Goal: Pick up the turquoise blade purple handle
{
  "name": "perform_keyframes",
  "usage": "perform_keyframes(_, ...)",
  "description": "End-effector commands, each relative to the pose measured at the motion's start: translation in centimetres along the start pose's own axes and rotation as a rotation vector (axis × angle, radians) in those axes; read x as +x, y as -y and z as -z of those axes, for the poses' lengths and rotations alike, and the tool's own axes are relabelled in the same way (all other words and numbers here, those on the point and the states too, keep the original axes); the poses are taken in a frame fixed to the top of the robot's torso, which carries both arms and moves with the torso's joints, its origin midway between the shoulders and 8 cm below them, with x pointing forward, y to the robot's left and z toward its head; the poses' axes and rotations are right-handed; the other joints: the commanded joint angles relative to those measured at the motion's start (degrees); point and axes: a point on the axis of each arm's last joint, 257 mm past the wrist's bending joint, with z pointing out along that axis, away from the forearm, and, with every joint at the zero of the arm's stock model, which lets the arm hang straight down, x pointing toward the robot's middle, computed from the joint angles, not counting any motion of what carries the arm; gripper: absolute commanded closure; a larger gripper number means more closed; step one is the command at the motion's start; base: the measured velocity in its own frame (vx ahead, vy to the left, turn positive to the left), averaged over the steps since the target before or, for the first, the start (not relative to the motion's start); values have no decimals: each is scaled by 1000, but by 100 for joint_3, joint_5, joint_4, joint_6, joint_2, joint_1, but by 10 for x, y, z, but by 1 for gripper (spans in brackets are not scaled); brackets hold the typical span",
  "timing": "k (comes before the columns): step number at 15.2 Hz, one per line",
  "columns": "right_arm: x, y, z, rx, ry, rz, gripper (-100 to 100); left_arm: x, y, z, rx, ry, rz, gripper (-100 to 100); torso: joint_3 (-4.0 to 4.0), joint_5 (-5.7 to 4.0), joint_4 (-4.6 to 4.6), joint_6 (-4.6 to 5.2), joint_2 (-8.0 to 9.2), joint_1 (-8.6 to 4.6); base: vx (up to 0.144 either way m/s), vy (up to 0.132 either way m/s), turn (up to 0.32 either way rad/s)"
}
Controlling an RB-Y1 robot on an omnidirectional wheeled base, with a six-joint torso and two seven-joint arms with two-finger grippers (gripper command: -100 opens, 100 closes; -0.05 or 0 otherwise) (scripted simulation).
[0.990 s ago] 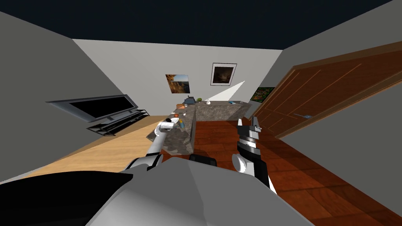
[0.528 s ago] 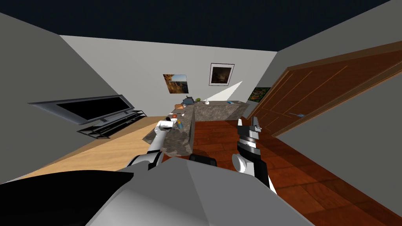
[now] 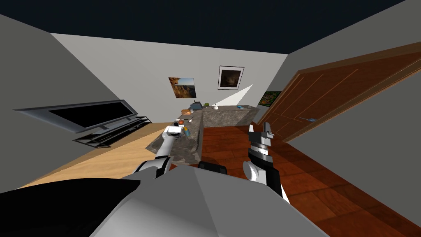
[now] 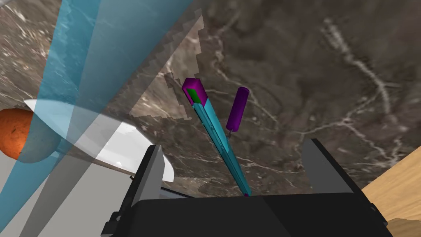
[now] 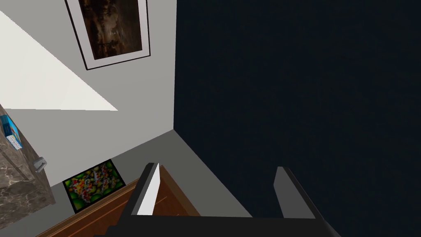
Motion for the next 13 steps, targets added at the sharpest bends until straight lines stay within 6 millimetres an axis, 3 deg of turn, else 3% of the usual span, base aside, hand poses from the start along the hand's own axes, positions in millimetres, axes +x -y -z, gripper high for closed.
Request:
perform_keyframes(1,0,0,0,0,0,0,0,3,-2,-7,4,-1,-1,-100,0,0,0,0,0,0,0,0,0)
perform_keyframes(4,0,0,0,0,0,0,0,5,-4,-10,1,-2,-2,-100,2,1,1,0,3,2,0,0,0)
perform_keyframes(5,0,0,0,0,0,0,0,6,-3,-11,4,-2,-2,100,2,0,1,0,4,2,0,0,0)
perform_keyframes(13,0,0,0,0,0,0,0,1,1,-2,5,0,2,100,2,1,-3,2,8,2,1,1,0)
